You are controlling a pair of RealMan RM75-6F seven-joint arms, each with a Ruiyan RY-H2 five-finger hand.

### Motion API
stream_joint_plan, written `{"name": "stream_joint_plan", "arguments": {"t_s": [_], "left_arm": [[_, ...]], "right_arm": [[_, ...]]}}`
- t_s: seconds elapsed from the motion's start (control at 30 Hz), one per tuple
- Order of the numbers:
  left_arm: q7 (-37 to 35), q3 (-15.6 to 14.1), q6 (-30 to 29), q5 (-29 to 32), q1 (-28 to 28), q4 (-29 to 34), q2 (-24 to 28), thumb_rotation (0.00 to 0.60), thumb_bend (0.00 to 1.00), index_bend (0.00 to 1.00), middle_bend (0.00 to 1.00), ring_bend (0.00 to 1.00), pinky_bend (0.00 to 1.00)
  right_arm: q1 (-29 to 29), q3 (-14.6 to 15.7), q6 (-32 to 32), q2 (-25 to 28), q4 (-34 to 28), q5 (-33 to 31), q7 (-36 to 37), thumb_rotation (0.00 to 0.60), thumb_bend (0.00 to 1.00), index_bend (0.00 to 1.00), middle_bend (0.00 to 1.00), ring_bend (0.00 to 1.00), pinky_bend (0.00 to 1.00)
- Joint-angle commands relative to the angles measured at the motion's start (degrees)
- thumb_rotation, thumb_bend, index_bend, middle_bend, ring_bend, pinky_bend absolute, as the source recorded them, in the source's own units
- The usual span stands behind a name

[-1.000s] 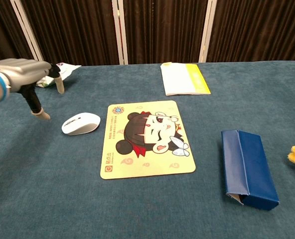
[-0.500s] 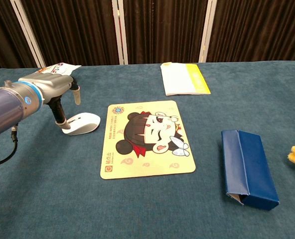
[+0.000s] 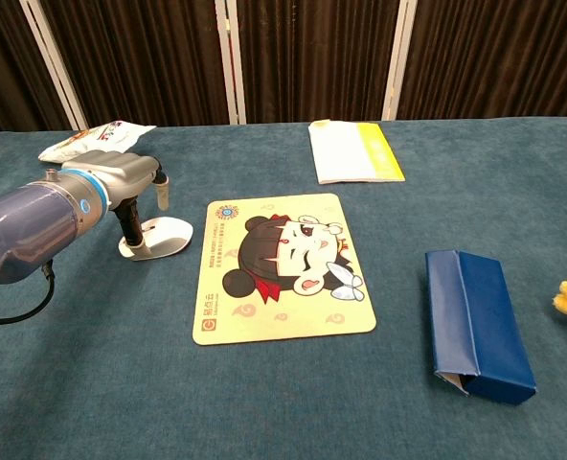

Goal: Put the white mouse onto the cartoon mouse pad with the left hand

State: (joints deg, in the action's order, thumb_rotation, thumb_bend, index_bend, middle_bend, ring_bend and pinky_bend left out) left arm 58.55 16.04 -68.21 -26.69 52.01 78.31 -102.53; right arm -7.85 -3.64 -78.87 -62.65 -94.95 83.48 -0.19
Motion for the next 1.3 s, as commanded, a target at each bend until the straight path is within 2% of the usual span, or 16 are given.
{"name": "stream_joint_plan", "arguments": {"t_s": [0.03,0.77,0.83,1.0,1.3], "left_arm": [[0.18,-0.01,0.12,0.25,0.27,-0.56,-0.45,0.600,0.14,0.32,0.00,0.00,0.00],[1.44,0.15,2.08,2.31,1.69,-6.07,-3.84,0.600,0.14,0.33,0.00,0.00,0.00],[1.21,0.06,2.23,2.16,1.59,-6.18,-3.90,0.600,0.16,0.35,0.00,0.00,0.00],[0.35,-0.16,2.17,0.98,1.40,-6.19,-4.03,0.600,0.27,0.40,0.00,0.00,0.00],[-1.93,-0.16,3.07,-1.86,1.07,-4.96,-2.69,0.600,0.30,0.46,0.00,0.00,0.00]], "right_arm": [[-0.02,-0.01,0.01,0.04,-0.04,0.01,0.03,0.600,0.11,0.00,0.00,0.00,0.00],[-0.05,0.06,0.07,0.09,0.03,0.07,0.54,0.600,0.11,0.00,0.00,0.00,0.00],[-0.05,0.06,0.07,0.14,-0.03,0.09,0.57,0.600,0.11,0.00,0.00,0.00,0.00],[-0.04,0.10,0.07,0.14,0.01,0.11,0.62,0.600,0.11,0.00,0.00,0.00,0.00],[-0.05,0.10,0.06,0.17,-0.03,0.11,0.59,0.600,0.11,0.00,0.00,0.00,0.00]]}}
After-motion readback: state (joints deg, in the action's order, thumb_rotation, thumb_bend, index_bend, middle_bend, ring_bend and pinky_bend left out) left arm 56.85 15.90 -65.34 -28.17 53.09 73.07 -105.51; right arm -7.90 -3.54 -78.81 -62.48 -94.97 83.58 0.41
